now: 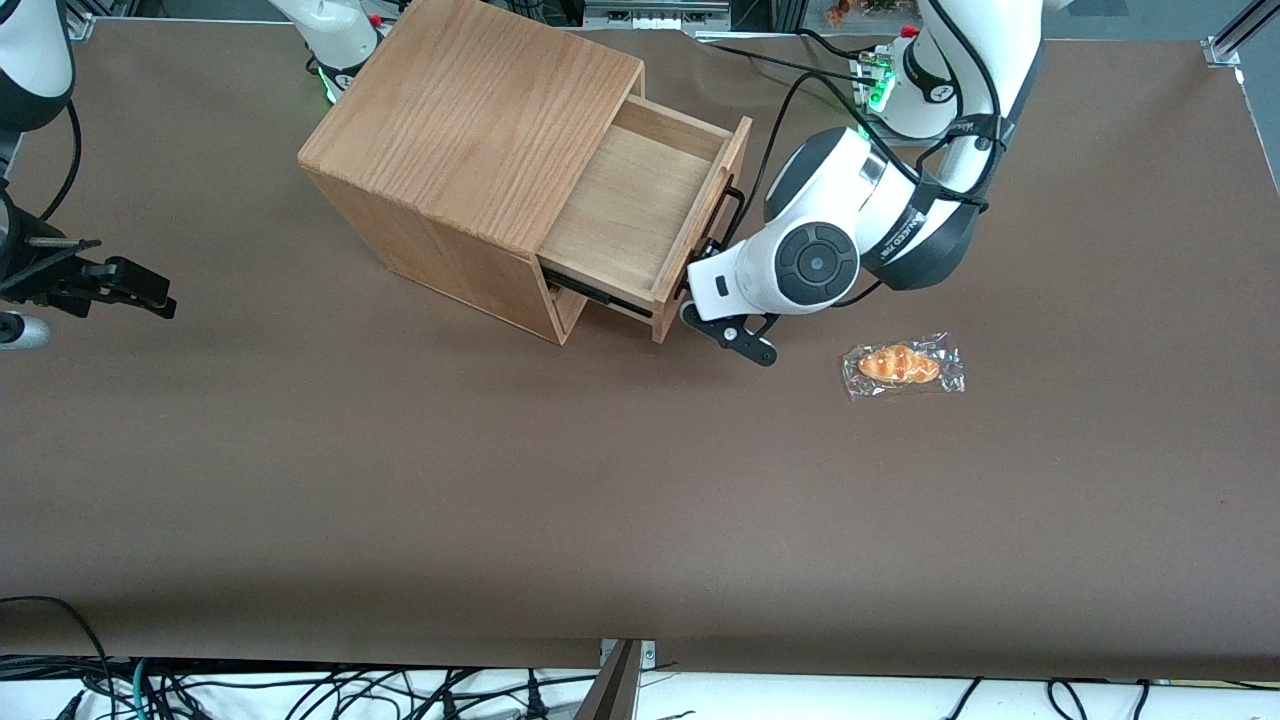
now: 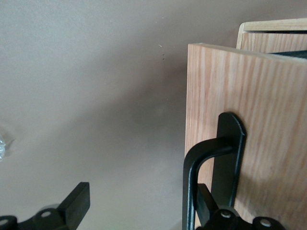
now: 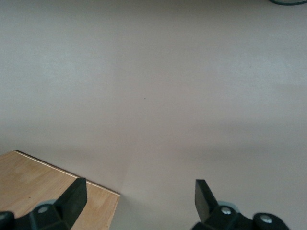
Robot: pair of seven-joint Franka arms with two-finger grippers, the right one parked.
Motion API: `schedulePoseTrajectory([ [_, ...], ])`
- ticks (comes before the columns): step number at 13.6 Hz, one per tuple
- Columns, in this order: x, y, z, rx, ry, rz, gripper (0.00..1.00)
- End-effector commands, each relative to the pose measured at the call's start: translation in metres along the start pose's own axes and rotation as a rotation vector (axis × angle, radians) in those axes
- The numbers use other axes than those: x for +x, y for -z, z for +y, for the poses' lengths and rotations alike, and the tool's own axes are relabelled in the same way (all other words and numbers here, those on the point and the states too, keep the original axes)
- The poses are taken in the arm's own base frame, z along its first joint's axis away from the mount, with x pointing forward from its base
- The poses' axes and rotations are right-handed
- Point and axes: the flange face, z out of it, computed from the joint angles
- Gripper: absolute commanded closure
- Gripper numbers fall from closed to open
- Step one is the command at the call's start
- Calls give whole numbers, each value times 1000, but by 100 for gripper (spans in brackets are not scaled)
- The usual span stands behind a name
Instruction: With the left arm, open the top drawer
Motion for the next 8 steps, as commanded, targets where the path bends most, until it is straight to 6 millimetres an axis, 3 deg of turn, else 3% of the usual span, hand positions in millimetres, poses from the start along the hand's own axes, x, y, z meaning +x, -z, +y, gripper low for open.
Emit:
schedulePoseTrajectory([
  [1,-7,12,-5,-26,-18,2,3],
  [5,-7,10,-3,-60,-17,-2,2],
  [8,-10,21,-15,-85,3,0,1],
])
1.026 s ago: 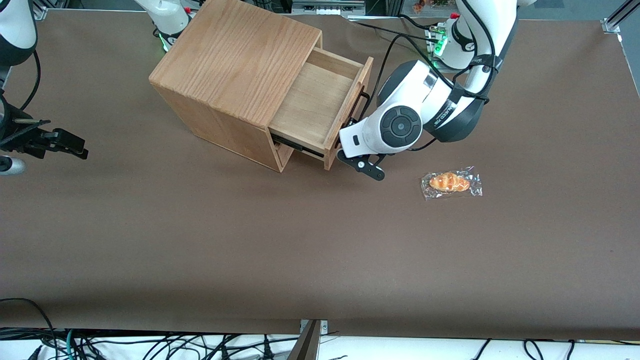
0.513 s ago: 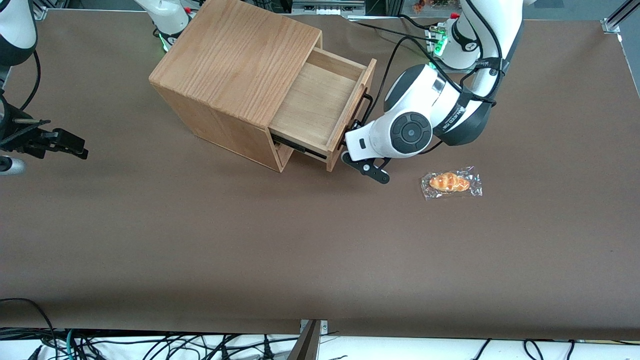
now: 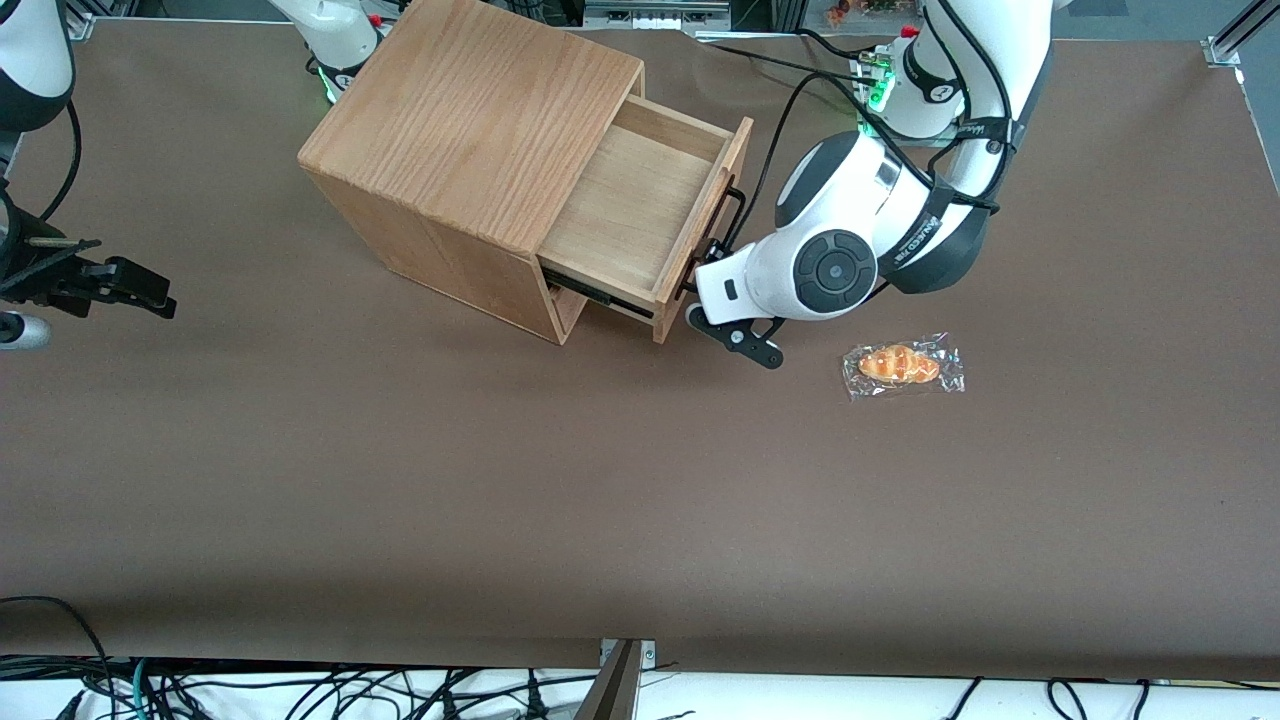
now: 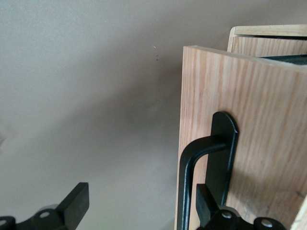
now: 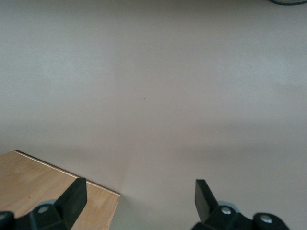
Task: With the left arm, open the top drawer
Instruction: 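Open the left gripper and withdraw it from the handle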
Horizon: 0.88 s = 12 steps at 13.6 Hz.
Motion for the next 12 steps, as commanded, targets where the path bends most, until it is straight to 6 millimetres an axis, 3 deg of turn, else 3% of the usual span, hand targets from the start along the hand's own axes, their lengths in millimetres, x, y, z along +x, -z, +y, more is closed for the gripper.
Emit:
schedulePoseTrajectory([
  [1,-9,22,-16,-36,-2,4,1],
  [6,-26,78,-57,-40,33,84,0],
  [9,-45,108,-112,-58,110,100,0],
  [12,-63,131,-157,92,173,127,0],
])
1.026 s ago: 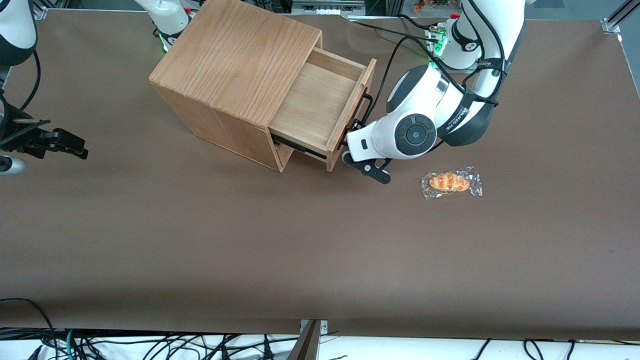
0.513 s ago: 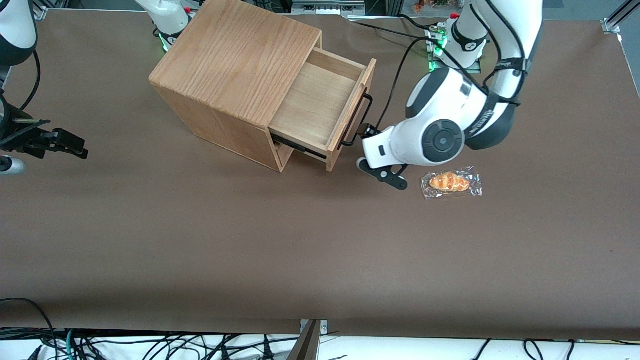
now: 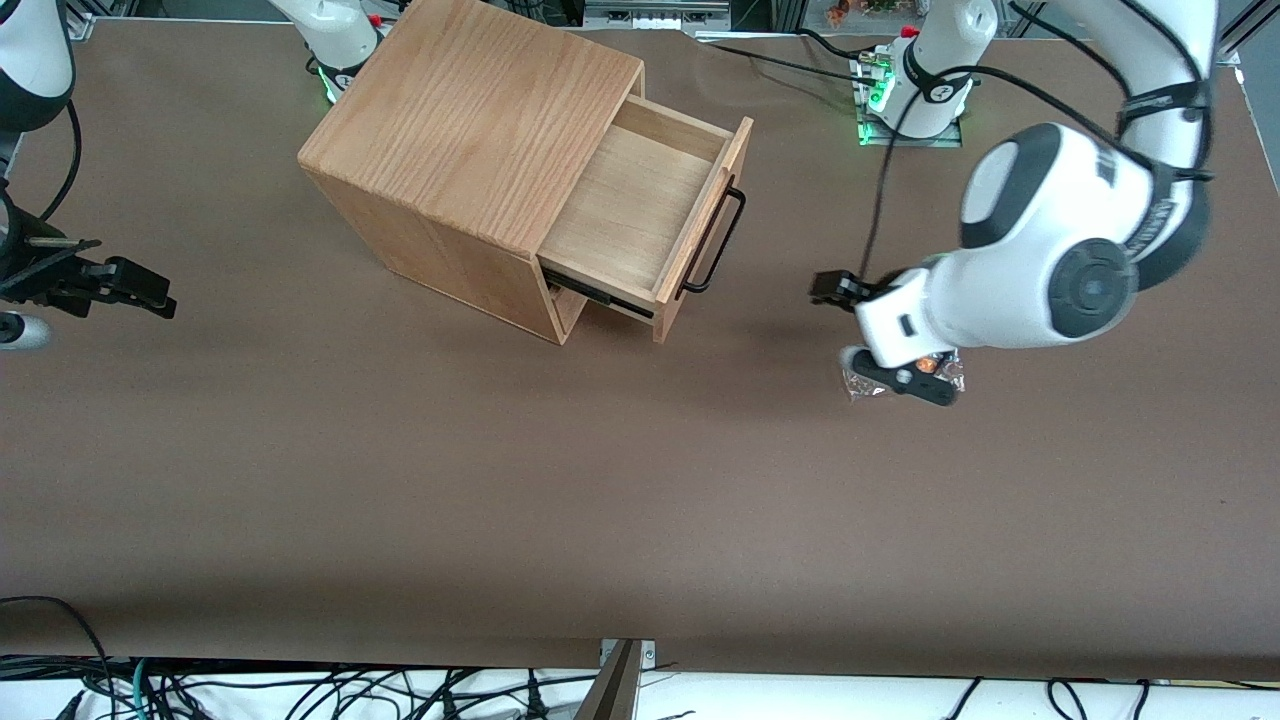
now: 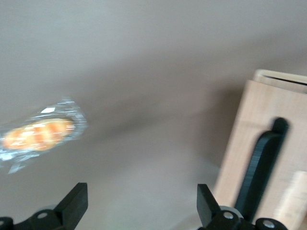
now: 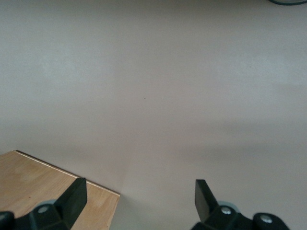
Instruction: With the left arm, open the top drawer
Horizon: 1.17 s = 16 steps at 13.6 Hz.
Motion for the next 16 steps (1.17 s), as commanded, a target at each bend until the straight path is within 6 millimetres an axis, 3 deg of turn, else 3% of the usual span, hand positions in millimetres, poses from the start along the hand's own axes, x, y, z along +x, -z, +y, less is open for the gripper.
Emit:
schedulePoseTrajectory([
  [1,-17,30,-28,158,12,31,0],
  [3,-22,41,-47,205,35,44,0],
  [8,-30,57,-117,237,139,56,0],
  [16,-45,67,-195,225,247,72,0],
])
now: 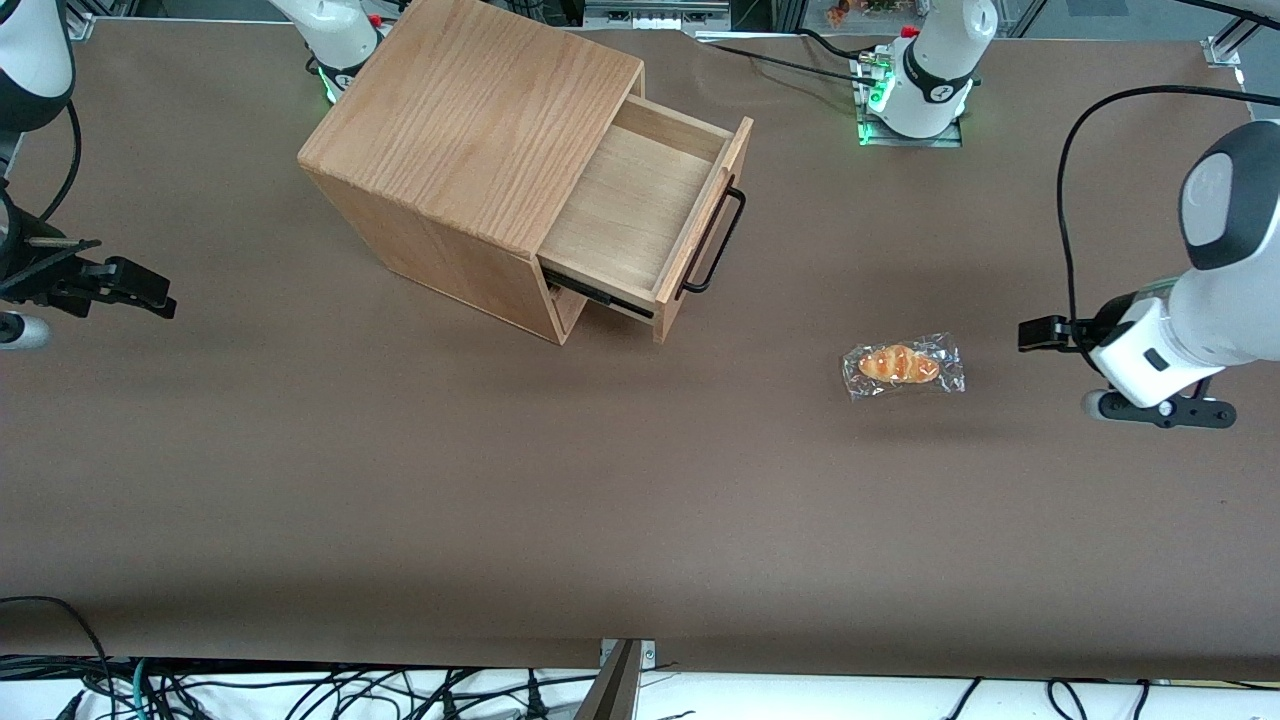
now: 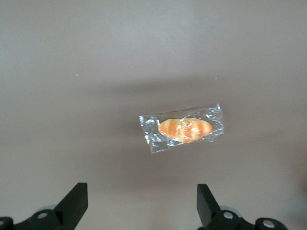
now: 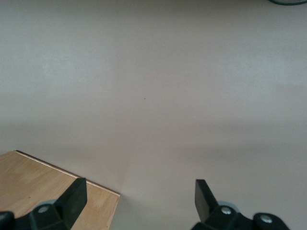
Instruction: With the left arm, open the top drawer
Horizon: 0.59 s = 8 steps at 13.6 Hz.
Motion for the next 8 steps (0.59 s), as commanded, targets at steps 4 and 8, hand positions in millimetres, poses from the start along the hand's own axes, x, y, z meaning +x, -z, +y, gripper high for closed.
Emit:
schedulePoseTrajectory([
  [4,5,-1,-40,6,-31,35,0],
  [8,4,11,-39,-10,-18,61,0],
])
